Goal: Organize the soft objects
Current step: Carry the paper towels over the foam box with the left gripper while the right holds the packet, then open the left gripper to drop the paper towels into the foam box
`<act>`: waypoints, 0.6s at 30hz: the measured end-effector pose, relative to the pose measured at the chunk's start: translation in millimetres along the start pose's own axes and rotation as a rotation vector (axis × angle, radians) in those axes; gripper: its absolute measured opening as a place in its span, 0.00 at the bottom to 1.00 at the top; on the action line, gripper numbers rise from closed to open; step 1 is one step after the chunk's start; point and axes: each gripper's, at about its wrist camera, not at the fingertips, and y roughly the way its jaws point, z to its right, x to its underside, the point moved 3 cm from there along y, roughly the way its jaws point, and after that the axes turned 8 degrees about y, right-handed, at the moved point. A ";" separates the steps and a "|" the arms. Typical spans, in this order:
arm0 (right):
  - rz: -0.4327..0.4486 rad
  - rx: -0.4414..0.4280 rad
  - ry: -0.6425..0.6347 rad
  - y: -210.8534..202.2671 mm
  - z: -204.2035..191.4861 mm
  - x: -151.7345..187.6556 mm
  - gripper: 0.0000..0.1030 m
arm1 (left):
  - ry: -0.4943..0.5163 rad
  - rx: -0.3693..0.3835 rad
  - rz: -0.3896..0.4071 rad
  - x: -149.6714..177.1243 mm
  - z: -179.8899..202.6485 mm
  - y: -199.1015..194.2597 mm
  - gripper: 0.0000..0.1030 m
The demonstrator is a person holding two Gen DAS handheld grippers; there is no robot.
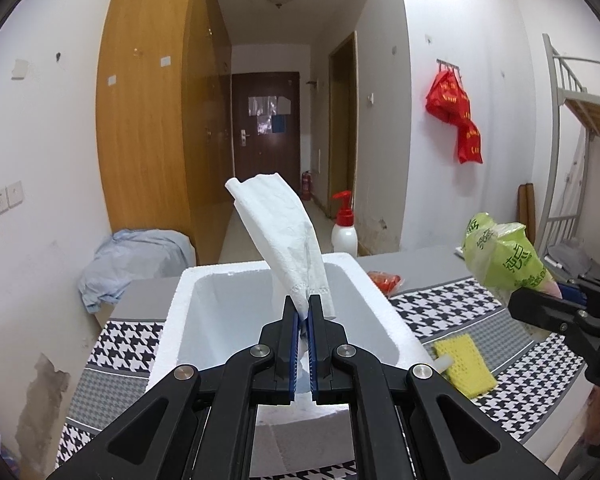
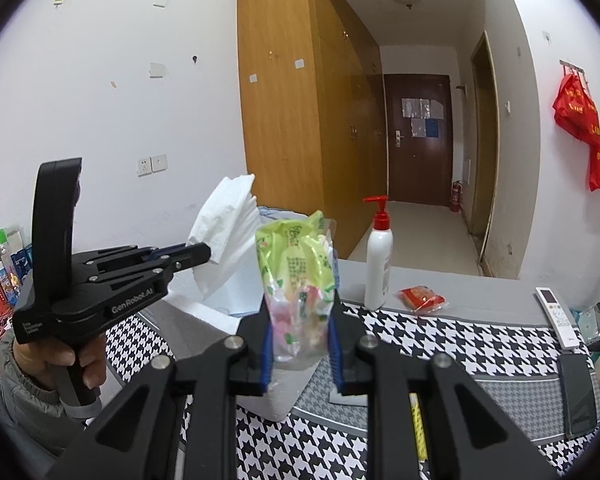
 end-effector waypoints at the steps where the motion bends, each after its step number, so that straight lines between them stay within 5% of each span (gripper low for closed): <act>1: -0.003 0.002 0.002 0.9 -0.1 0.1 0.26 | -0.002 0.003 -0.003 0.8 -0.5 0.9 0.05; 3: -0.007 0.003 0.005 2.2 -0.8 0.0 0.26 | -0.003 0.002 -0.012 2.1 -1.7 3.0 0.12; 5: -0.007 0.004 0.006 3.1 -1.5 -1.0 0.26 | -0.001 -0.007 -0.017 3.6 -2.4 4.2 0.40; 11: -0.012 0.008 0.016 5.8 -1.0 -1.6 0.26 | -0.012 -0.019 0.010 5.5 -5.0 0.8 0.85; 14: -0.011 0.010 0.017 5.5 -1.1 -1.7 0.26 | -0.023 -0.028 0.044 5.9 -7.7 -5.1 0.98; 18: -0.007 0.010 0.017 6.2 -1.9 -1.9 0.26 | -0.042 -0.050 0.058 6.8 -16.4 -11.0 0.99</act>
